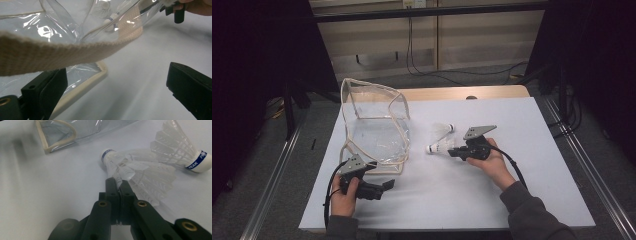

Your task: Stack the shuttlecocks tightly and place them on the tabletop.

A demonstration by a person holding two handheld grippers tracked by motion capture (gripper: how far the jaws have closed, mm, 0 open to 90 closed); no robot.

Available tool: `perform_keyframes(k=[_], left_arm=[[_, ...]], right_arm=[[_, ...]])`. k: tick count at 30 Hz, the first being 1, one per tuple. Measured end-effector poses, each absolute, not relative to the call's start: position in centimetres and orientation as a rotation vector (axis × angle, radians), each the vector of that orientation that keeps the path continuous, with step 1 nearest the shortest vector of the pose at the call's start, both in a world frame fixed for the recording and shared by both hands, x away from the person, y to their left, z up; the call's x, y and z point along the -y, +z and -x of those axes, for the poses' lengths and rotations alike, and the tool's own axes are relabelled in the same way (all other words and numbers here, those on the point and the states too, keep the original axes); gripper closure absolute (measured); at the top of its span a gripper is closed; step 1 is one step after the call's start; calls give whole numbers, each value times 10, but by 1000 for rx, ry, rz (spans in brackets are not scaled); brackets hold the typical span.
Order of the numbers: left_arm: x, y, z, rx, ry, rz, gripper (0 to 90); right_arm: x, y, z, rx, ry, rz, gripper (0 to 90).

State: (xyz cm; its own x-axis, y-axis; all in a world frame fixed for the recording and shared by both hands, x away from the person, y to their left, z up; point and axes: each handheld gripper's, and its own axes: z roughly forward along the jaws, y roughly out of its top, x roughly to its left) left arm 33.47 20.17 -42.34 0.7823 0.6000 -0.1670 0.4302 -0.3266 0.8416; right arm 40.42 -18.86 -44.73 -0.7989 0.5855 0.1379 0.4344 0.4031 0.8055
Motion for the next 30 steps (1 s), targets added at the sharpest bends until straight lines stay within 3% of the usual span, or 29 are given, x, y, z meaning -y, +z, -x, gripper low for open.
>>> perform_keyframes(k=[9,14,30], left_arm=[[-202,-423,-335,-772,216,-1971,37],[-202,-423,-335,-773,217,-1976,37],[-202,-423,-335,-773,219,-1976,37]], right_arm=[[189,-449,-405,-2465,1310,-935,762],[190,-449,-405,-2451,1297,-974,622],[200,-440,-405,-2419,1299,-1011,485]])
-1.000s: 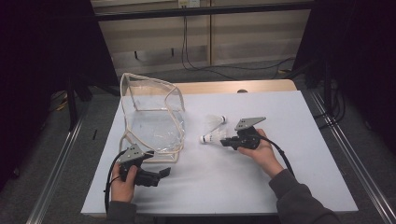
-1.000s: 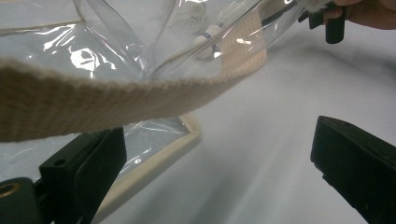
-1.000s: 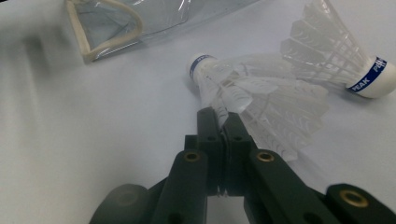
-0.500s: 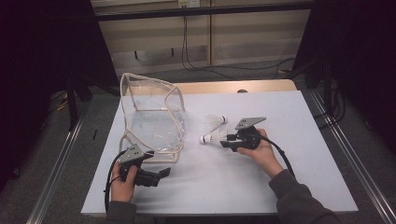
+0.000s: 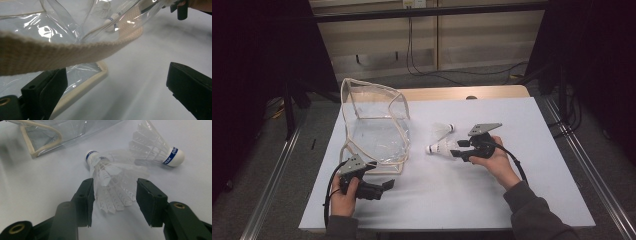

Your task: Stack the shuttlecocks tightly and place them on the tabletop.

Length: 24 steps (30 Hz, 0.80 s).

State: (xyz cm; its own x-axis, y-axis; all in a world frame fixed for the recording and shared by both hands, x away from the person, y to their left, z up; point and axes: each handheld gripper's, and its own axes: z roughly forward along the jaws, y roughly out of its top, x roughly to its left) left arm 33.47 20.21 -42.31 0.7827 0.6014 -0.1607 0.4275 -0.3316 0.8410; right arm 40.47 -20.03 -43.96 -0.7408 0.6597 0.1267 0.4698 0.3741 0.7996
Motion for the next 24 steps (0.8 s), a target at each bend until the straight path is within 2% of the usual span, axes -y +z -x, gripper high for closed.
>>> perform_keyframes(k=[8,17,24], left_arm=[[-202,-423,-334,-772,220,-1973,37],[-202,-423,-334,-769,223,-1972,37],[-203,-422,-334,-775,222,-1963,37]], right_arm=[[204,-432,-403,-2386,1295,-1003,434],[208,-422,-405,-2349,1310,-1045,307],[209,-416,-405,-2323,1309,-1061,244]])
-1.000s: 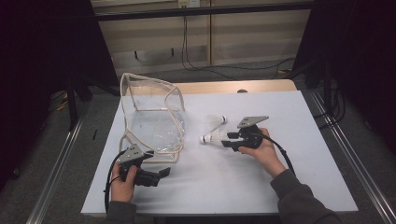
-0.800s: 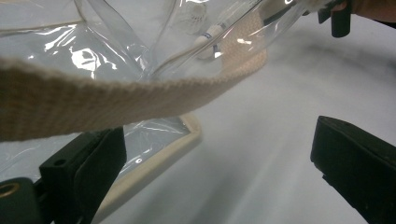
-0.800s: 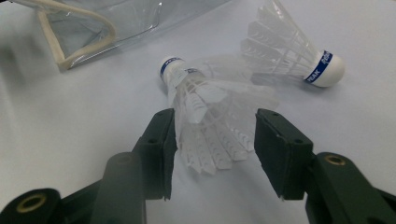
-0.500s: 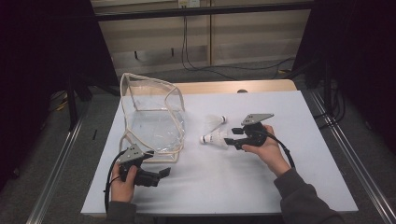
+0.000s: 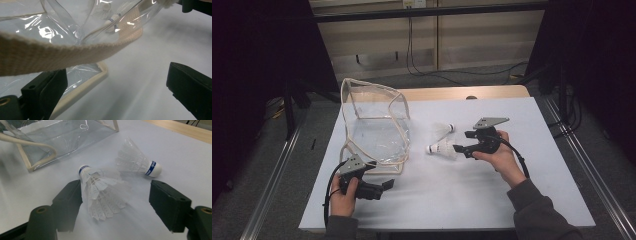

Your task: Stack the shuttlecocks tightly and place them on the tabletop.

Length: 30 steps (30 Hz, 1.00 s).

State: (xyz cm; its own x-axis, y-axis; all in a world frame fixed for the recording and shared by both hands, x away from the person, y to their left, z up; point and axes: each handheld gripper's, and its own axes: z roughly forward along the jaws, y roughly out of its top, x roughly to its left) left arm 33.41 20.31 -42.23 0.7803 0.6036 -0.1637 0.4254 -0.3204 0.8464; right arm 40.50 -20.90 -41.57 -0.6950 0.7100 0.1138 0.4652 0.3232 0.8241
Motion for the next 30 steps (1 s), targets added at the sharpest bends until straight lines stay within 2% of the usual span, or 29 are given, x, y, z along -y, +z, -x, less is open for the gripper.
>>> perform_keyframes(k=[8,30], left_arm=[[-203,-422,-334,-777,219,-1960,37],[-204,-422,-334,-776,212,-1949,37]], right_arm=[[209,-413,-407,-2285,1305,-1096,161],[200,-397,-427,-2245,1271,-1157,131]])
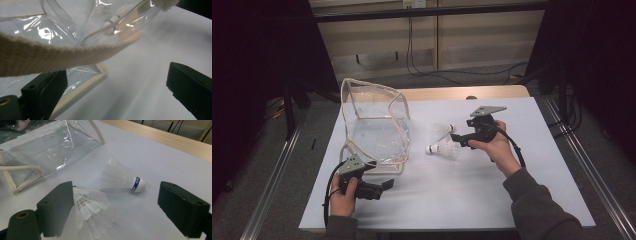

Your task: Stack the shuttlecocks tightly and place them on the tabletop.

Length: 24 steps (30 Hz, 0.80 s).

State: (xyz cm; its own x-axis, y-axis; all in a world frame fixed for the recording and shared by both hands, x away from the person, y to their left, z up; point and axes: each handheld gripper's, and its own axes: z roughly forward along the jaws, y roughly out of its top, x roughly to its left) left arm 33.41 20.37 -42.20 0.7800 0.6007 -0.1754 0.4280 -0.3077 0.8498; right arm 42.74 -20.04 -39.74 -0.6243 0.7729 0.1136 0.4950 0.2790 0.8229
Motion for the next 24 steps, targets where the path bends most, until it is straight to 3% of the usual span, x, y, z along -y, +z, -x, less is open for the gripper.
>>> perform_keyframes(k=[24], left_arm=[[-205,-421,-335,-775,212,-1944,37]], right_arm=[[175,-387,-451,-2273,1212,-1143,122]])
